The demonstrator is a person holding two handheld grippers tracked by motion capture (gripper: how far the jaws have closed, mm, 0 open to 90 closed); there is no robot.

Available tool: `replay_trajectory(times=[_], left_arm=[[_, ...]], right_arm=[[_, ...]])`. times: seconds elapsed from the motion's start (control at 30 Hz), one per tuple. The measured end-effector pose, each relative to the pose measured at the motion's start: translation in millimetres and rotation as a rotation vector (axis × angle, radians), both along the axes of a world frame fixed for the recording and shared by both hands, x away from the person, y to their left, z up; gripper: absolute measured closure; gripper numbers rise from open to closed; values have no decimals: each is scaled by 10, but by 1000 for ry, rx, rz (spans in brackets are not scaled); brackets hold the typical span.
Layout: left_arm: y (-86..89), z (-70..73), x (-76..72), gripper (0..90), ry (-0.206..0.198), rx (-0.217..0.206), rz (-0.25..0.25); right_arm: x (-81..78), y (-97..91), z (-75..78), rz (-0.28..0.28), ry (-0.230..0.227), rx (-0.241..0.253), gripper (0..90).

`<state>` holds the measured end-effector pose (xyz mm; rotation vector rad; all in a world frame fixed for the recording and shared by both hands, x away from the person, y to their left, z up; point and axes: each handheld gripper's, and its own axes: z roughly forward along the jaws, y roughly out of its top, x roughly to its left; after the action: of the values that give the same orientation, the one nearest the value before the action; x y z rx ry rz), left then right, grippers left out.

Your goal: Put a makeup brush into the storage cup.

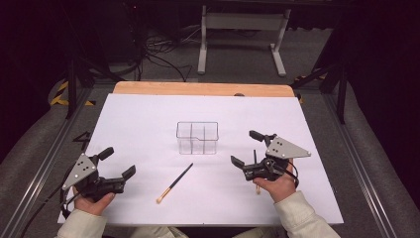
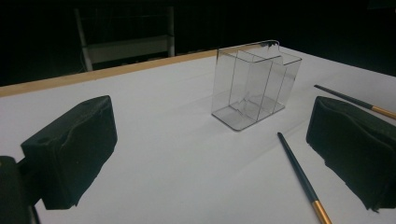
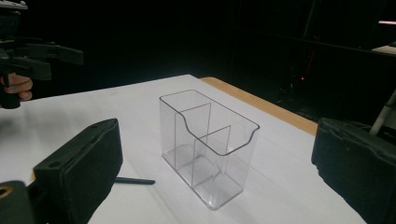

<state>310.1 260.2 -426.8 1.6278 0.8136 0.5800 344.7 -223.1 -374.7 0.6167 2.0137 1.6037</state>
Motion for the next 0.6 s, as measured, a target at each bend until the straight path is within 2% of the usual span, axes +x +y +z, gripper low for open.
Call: replay_trajectory(times=[0.33, 0.43, 0.6], left_arm=[[-6, -3, 6, 25, 1, -4, -1], [3, 0, 2, 26, 3, 5, -7], [13, -2, -18, 26, 6, 9, -5]], right_arm=[[48, 195, 50, 61, 27, -2, 19], [78, 287, 141, 95, 26, -24, 20], [113, 348, 209, 127, 34, -52, 28]])
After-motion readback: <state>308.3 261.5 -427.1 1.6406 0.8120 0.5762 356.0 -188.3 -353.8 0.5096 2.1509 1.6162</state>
